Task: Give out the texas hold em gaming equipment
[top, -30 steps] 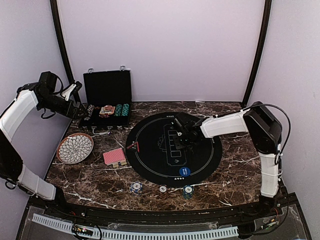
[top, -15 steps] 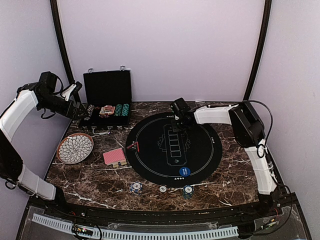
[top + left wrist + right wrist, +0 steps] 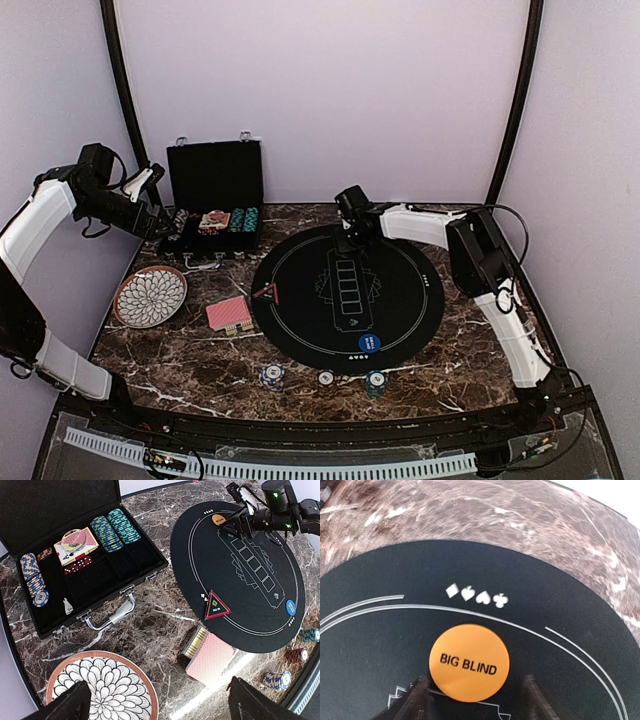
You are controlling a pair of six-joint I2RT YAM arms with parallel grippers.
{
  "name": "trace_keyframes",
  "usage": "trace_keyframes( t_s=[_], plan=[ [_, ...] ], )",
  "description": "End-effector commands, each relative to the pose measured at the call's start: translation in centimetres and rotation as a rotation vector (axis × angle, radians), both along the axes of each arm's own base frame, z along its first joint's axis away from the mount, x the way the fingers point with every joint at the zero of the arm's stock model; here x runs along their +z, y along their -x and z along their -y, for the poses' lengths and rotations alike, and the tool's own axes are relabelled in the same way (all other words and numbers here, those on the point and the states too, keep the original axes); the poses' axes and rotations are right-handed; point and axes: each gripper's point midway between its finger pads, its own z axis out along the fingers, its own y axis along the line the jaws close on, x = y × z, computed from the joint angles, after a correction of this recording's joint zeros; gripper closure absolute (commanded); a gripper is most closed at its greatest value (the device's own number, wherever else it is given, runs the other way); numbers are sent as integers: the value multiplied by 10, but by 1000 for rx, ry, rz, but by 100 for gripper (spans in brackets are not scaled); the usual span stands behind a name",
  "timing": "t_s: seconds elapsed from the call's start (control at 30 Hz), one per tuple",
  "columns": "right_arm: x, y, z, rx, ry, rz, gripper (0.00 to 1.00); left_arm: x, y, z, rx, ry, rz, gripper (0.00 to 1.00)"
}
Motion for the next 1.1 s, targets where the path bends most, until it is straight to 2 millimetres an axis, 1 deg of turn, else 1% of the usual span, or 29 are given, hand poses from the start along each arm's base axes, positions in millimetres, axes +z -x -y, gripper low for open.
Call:
trace_keyframes(
  t_s=[0.0,0.07,0.1,0.2,0.23,0.27,0.3,0.37,0.47,0.53,0.63,0.77,0.97,1.07],
  plan=[
    [58,20,-3,51,-46,56,27,15,6,3,-16,2,28,1],
    [75,43,-7,86,-61,70,22,16,6,4,-17,7,28,1],
    [81,57,-8,107,-65,67,20,16,6,4,-17,9,27,1],
    [87,109,-14,179,-60,39,19,17,6,5,-18,9,28,1],
    [75,132,-12,204,-39,4,19,16,6,5,-20,7,27,1],
    [79,151,-11,228,-43,-5,20,16,7,5,-21,5,27,1],
    [76,170,-11,248,-39,-24,21,15,7,5,-22,1,25,1],
    [64,204,-6,275,-26,-72,23,14,7,5,-22,-4,22,1],
    [47,248,4,291,8,-131,28,13,8,6,-25,-2,18,1],
    [36,268,12,292,41,-158,29,14,8,7,-29,4,20,1],
    [27,289,19,306,79,-185,31,15,8,9,-30,9,23,1],
    [16,304,23,329,135,-215,34,18,8,10,-30,15,23,1],
    [8,305,23,337,159,-221,39,20,10,11,-30,21,27,1],
    [5,303,21,332,158,-217,44,20,10,11,-29,19,29,1]
  ],
)
